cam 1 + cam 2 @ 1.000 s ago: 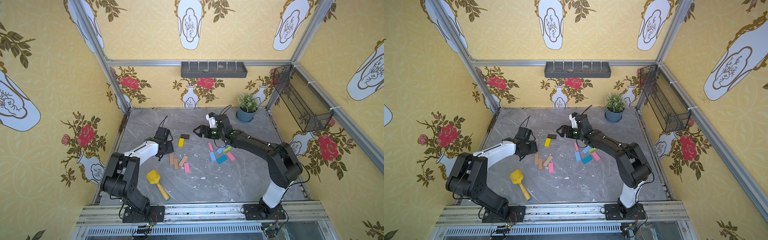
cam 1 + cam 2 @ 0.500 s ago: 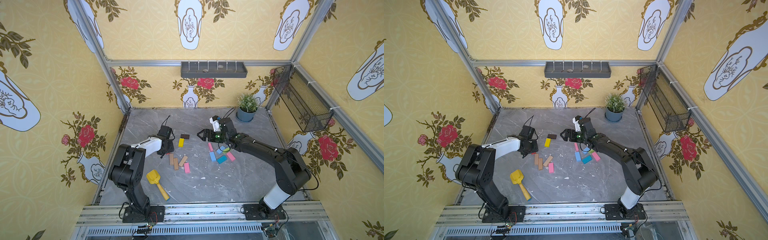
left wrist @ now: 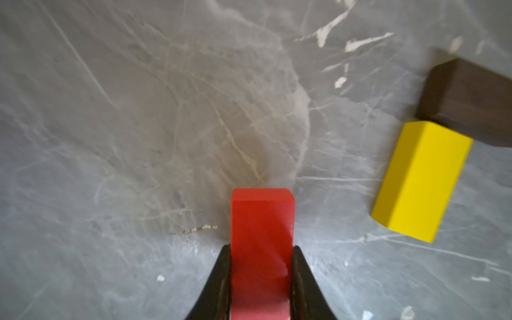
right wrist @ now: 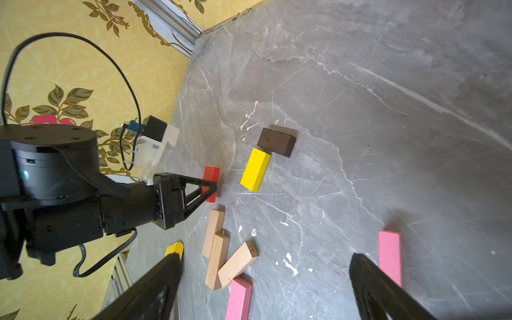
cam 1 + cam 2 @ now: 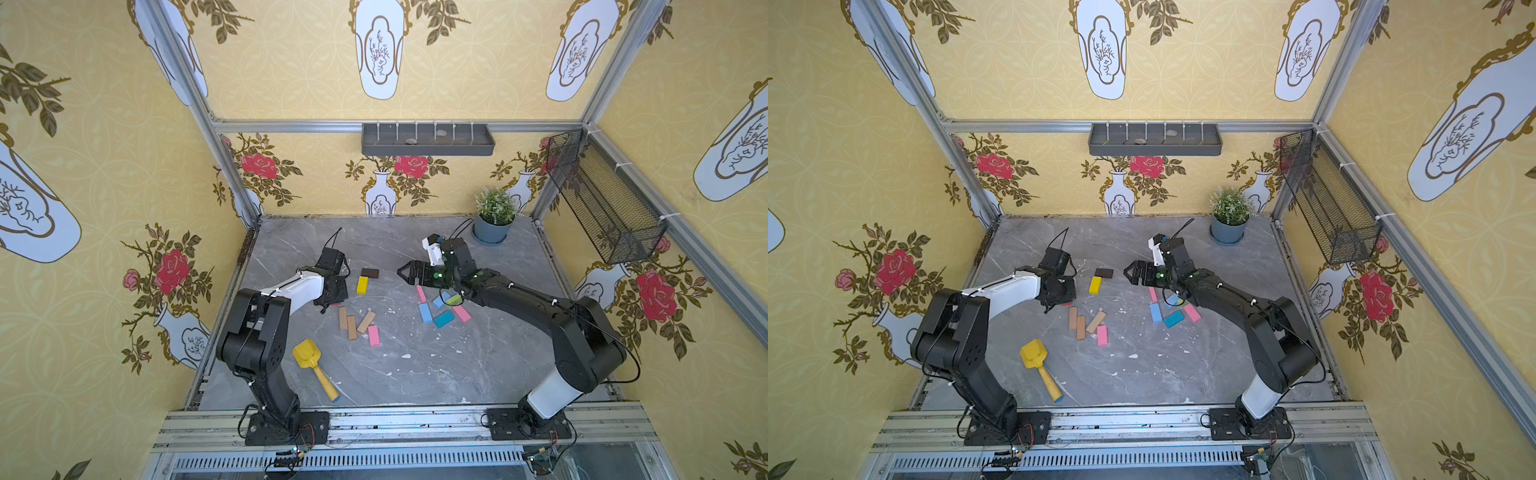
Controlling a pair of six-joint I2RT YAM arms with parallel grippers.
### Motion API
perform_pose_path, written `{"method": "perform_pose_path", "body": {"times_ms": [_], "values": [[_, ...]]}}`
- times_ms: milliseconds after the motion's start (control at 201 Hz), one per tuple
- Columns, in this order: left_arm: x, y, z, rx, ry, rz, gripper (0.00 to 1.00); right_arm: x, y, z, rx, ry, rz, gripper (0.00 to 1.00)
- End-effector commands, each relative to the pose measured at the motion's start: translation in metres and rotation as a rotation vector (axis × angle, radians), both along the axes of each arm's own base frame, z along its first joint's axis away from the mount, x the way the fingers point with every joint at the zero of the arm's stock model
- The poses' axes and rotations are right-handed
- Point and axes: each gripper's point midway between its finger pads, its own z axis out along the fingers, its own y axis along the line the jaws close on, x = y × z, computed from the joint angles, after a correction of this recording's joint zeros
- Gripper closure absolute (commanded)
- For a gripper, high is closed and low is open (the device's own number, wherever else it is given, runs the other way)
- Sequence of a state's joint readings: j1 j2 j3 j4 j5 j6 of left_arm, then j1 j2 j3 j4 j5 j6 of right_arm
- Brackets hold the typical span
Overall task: Assemble the number 8 with building blocks
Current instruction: Pick up the building block from the center of the board, then assemble the building block at the center of the board.
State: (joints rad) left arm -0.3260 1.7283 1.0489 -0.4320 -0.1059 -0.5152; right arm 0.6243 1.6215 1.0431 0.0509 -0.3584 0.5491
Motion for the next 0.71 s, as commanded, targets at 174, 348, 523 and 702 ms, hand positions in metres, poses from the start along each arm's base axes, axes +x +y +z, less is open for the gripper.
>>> {"method": "perform_pose_path", "body": {"times_ms": [174, 348, 523, 702], "values": [[-0.007, -0.065, 0.038, 0.049, -0.03, -0.215, 0.87, 0.003, -0.04, 0.012, -0.005, -0.03, -0.074, 0.03], [-0.003, -0.1, 0.035, 0.033, -0.011, -0.277, 0.86, 0.001, -0.058, 0.012, -0.015, -0.029, -0.108, 0.03], [0.004, -0.12, 0.02, 0.027, 0.032, -0.311, 0.85, -0.002, -0.068, 0.009, -0.019, -0.023, -0.125, 0.03], [0.011, -0.128, 0.006, 0.024, 0.062, -0.321, 0.84, -0.004, -0.072, 0.005, -0.022, -0.014, -0.132, 0.03]]}}
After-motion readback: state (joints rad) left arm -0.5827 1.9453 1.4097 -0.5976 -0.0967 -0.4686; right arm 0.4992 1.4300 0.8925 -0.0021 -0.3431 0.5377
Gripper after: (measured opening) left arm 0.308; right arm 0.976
